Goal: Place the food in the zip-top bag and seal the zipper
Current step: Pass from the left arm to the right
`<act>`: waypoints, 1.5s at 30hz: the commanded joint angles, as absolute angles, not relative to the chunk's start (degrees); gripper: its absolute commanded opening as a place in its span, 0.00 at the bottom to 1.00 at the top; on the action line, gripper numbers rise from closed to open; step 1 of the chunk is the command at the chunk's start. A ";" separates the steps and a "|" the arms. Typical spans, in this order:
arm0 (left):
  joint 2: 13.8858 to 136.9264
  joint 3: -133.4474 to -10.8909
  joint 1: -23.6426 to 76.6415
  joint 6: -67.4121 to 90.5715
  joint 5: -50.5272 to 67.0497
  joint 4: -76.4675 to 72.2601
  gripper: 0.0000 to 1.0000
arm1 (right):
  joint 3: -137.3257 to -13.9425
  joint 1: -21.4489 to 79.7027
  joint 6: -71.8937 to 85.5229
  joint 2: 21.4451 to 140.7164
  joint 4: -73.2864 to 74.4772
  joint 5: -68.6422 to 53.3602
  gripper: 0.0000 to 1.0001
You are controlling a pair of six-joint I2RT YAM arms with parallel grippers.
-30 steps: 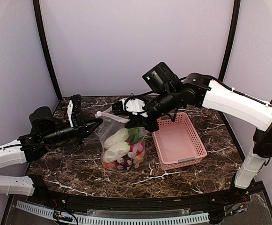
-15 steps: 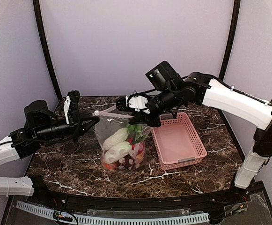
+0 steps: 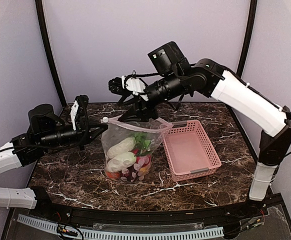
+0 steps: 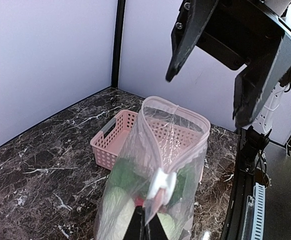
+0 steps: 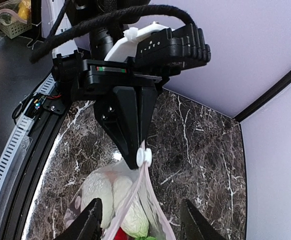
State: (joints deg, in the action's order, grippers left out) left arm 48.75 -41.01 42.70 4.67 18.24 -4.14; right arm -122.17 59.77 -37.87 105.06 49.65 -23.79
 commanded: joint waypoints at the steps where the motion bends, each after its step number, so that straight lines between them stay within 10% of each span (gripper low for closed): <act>1: 48.73 -42.82 43.43 4.26 18.91 -4.44 0.01 | -126.40 62.15 -36.55 110.70 50.86 -24.65 0.51; 30: 48.03 -43.42 44.72 2.87 19.06 -3.01 0.01 | -129.50 63.19 -32.17 114.08 46.06 -22.79 0.00; 36: 48.80 -44.07 45.06 1.62 19.79 -3.58 0.24 | -128.95 63.28 -32.28 113.51 46.40 -23.64 0.00; 45: 52.25 -46.32 45.25 0.35 21.65 -3.98 0.03 | -128.63 63.26 -32.20 113.30 46.49 -23.56 0.00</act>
